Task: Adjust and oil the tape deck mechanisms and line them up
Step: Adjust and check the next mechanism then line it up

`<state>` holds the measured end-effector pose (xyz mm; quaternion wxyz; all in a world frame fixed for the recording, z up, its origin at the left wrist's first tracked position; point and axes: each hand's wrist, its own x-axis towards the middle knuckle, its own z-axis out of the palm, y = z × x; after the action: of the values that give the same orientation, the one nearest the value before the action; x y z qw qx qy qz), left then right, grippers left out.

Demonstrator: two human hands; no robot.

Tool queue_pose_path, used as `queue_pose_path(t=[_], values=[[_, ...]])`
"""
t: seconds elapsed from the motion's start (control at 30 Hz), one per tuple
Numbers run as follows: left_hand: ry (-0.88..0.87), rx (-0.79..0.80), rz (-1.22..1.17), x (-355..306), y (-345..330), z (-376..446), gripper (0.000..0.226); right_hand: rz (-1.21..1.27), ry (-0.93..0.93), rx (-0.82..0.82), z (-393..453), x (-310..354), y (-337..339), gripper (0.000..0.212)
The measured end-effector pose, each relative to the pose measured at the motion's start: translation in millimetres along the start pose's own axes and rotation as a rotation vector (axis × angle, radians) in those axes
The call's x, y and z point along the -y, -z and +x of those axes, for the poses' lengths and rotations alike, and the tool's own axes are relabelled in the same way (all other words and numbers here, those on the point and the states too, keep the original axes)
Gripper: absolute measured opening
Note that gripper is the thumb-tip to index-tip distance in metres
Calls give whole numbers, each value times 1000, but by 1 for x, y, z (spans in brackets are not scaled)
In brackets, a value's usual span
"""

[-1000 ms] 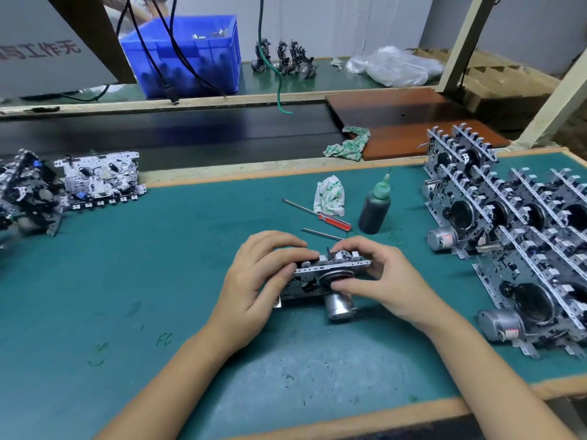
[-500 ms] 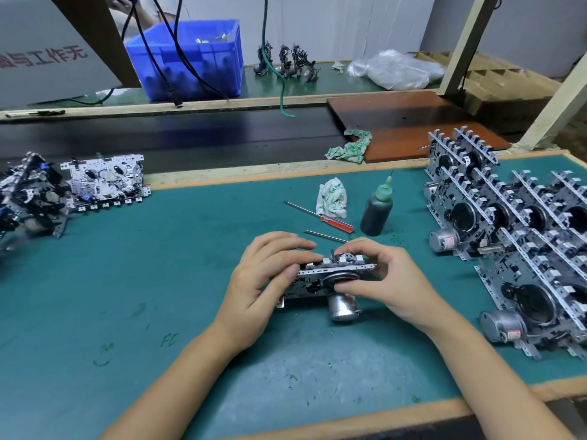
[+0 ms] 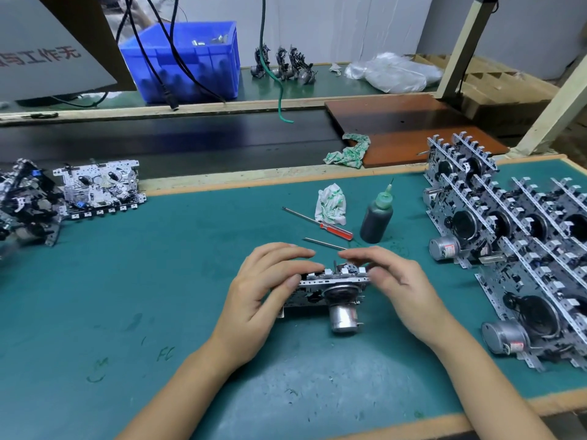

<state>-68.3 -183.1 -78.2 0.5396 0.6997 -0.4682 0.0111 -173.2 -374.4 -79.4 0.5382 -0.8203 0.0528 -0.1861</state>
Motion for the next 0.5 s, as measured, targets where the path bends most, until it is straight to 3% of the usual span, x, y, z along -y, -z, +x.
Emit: queue_pose_path(t=[0.13, 0.27, 0.5], values=[[4, 10, -19, 0, 0, 1, 29, -221, 178, -202, 0, -6, 1, 35], [4, 4, -18, 0, -1, 1, 29, -361, 256, -255, -2, -12, -1, 75], [9, -24, -22, 0, 0, 3, 28, -430, 203, -178, -6, -10, 1, 60]])
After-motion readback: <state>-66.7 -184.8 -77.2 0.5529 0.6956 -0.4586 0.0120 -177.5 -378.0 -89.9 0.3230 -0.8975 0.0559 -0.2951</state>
